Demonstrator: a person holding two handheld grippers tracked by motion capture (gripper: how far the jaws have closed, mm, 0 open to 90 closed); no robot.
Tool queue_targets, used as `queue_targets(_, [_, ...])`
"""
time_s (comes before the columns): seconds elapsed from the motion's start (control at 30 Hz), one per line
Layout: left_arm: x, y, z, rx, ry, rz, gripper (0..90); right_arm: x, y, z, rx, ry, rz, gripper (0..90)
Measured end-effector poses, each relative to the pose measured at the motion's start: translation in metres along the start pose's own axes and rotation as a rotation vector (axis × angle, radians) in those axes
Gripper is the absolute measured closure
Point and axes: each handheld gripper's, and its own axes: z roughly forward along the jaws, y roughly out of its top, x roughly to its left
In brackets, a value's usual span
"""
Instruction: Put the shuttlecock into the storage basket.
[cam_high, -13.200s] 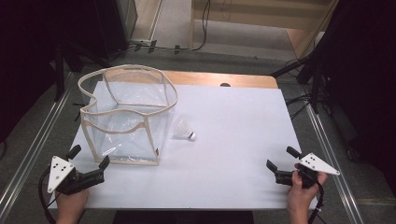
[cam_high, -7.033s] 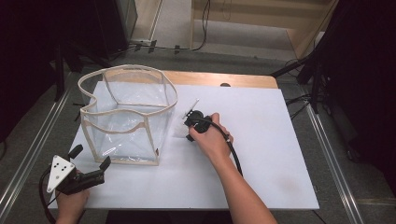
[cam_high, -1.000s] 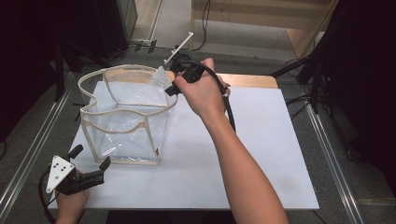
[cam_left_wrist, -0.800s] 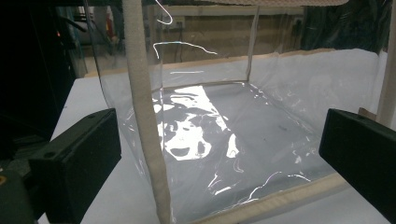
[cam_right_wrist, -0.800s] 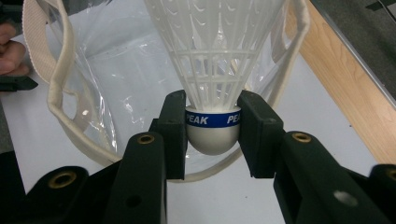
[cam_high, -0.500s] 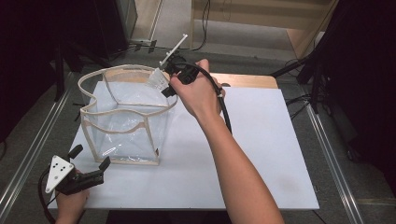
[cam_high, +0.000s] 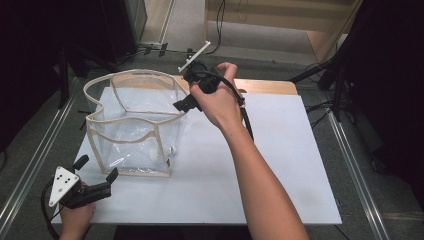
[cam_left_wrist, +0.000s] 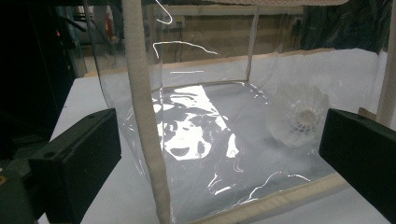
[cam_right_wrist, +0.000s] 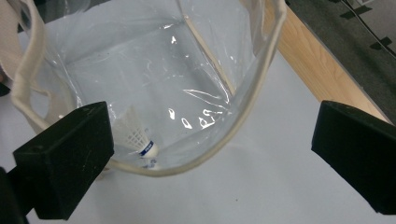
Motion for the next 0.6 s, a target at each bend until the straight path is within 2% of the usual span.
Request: queue_targets(0.6, [0.0,0.0,0.0,0.002,0.001,0.001,0.0,-0.006,-0.031,-0.004,0.006,0.028,0.015,0.0])
